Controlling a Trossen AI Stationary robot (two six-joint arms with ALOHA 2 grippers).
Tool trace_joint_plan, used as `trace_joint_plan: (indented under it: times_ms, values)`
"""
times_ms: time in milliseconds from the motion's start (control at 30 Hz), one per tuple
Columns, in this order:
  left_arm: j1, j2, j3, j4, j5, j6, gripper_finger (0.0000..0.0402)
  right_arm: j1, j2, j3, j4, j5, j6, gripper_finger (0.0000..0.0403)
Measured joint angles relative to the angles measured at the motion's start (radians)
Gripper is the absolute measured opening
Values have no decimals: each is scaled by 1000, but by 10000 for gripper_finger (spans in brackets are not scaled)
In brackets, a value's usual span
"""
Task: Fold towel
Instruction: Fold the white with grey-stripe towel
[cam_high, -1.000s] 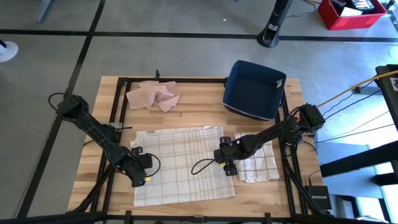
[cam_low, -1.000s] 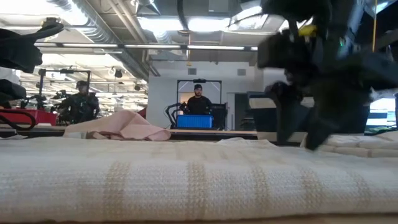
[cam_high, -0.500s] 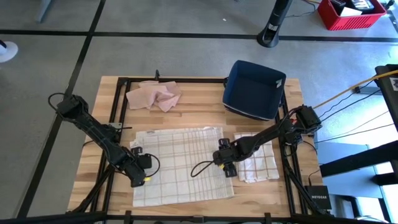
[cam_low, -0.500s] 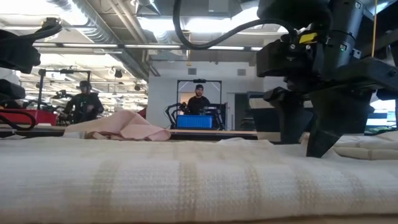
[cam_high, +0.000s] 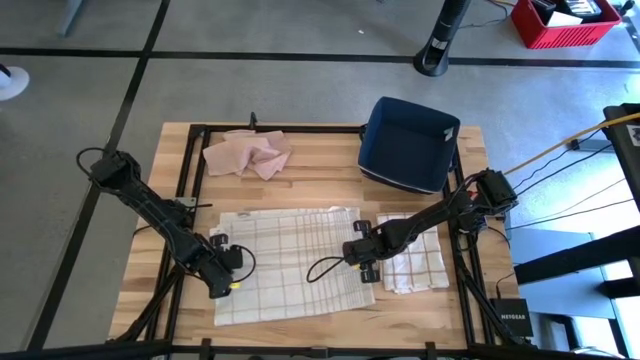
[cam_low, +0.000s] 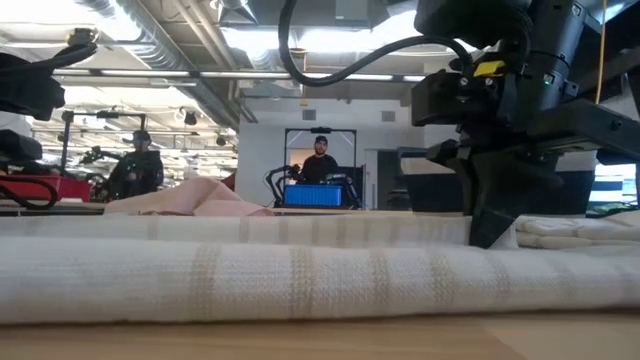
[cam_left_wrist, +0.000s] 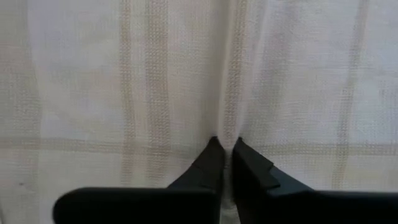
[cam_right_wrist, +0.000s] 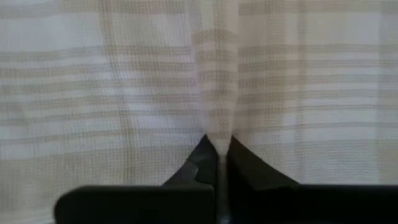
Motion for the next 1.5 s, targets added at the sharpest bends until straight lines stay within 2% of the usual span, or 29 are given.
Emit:
trace_joint_plan:
  times_ms: [67,167,267,367,633,867,1000,1167,1300,1400,1500]
  values:
    - [0,0,0,0,-10,4,10,0,0,0,1,-2,8,16]
    - [0,1,0,-3,-27,8,17,0,0,-1,4,-4,14,49]
    - [-1,1,-1,-6,-39,4,39,0,0,-1,3,-2,16,80]
    - [-2,1,-1,-13,-49,-16,69,0,0,-2,3,1,17,95]
    - [12,-38,25,-38,-50,5,167,0,0,-2,4,-2,14,81]
    - [41,-113,28,-104,-20,-36,204,0,0,-2,5,-2,13,59]
    - [42,-122,24,-86,-39,-40,204,0,0,-2,5,-3,13,53]
    - [41,-97,-39,29,-39,-2,201,0,0,-2,5,-3,13,53]
    - [40,-79,-59,11,-44,-27,197,0,0,-2,5,1,13,53]
    - [41,-79,-63,-1,-45,3,164,0,0,-2,4,1,13,52]
    - [41,-79,-64,-1,-40,23,97,0,0,-2,4,1,13,36]
